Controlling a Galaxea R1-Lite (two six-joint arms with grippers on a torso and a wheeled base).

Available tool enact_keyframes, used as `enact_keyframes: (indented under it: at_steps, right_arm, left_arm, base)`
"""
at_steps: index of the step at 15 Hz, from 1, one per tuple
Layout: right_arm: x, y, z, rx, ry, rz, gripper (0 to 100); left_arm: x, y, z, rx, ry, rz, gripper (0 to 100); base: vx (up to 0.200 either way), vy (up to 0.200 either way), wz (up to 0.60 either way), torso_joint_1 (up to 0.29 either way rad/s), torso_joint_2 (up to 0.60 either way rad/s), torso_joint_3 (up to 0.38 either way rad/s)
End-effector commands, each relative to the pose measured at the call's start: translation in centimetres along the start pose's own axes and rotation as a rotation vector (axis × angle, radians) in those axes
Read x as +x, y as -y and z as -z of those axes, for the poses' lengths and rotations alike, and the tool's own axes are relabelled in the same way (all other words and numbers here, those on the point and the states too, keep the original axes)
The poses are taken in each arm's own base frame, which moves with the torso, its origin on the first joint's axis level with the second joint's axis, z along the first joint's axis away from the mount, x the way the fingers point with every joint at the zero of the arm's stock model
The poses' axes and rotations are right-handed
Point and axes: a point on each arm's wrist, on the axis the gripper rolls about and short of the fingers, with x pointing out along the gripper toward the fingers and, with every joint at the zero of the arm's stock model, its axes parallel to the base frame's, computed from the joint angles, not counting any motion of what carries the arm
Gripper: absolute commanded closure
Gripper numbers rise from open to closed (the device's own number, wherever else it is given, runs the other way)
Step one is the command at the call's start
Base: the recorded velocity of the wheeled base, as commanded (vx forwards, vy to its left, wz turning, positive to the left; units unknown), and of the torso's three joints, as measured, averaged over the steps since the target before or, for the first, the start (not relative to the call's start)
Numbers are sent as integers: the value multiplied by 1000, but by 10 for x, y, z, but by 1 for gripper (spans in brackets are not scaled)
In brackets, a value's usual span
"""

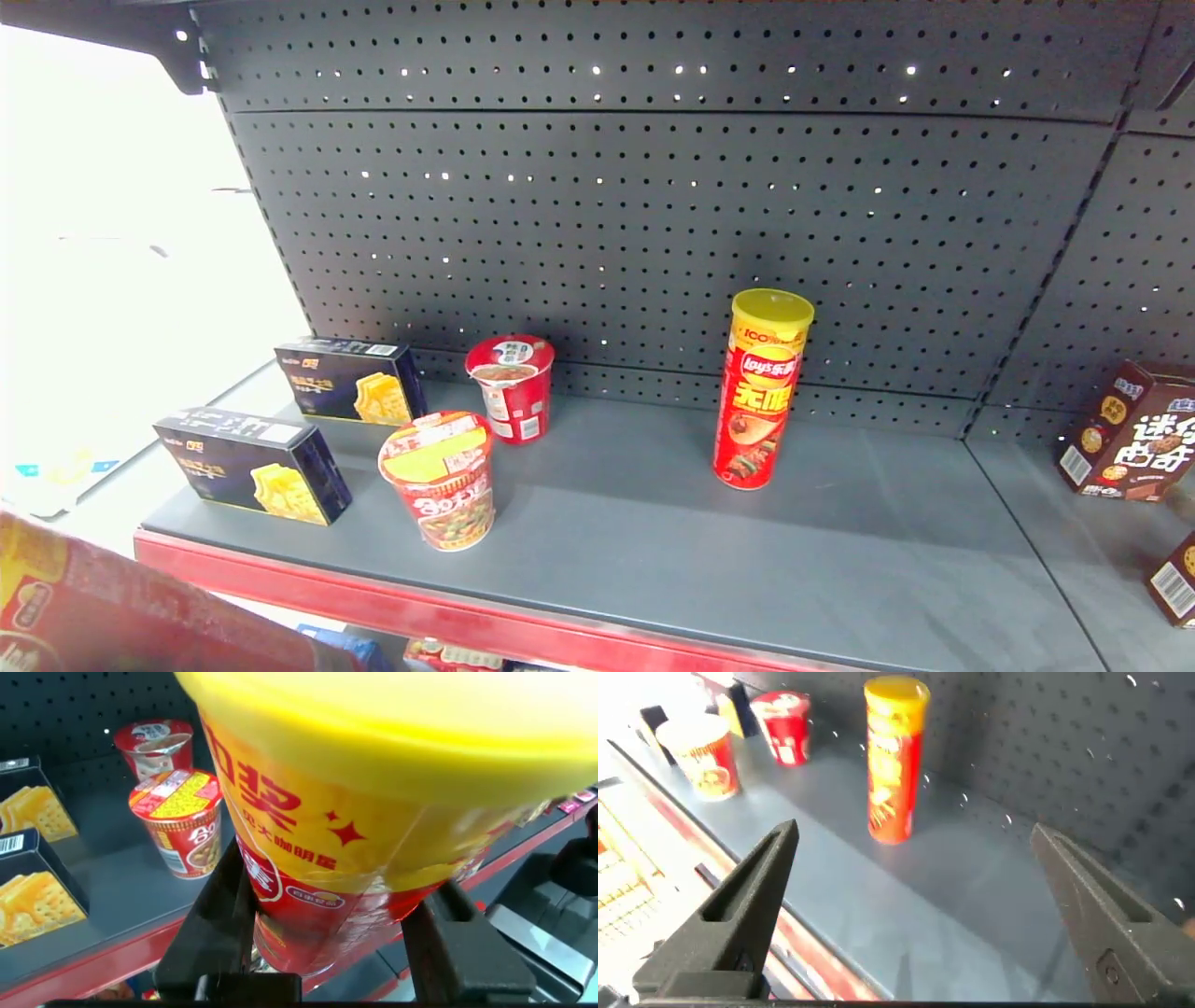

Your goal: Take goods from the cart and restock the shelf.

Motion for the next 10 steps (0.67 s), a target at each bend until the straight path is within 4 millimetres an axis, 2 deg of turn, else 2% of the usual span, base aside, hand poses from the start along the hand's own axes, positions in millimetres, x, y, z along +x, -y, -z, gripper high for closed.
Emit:
enact_keyframes:
  at_steps: [1, 4, 10]
  right_arm:
    - [30, 4, -1, -3, -34, -20, 0]
    - [75, 12, -6, -41, 71, -16, 0]
    - [131, 18, 7, -23, 9, -172, 0]
  left_arm:
    - [9, -1, -5, -4, -24, 3, 100]
    - [25, -3, -6, -7, -82, 21, 100]
    - [66, -3, -32, -13, -133, 59, 100]
  base:
    - [0, 0, 0, 0, 0, 0]
    - [0, 0, 0, 0, 0, 0]
    - [0, 0, 0, 0, 0, 0]
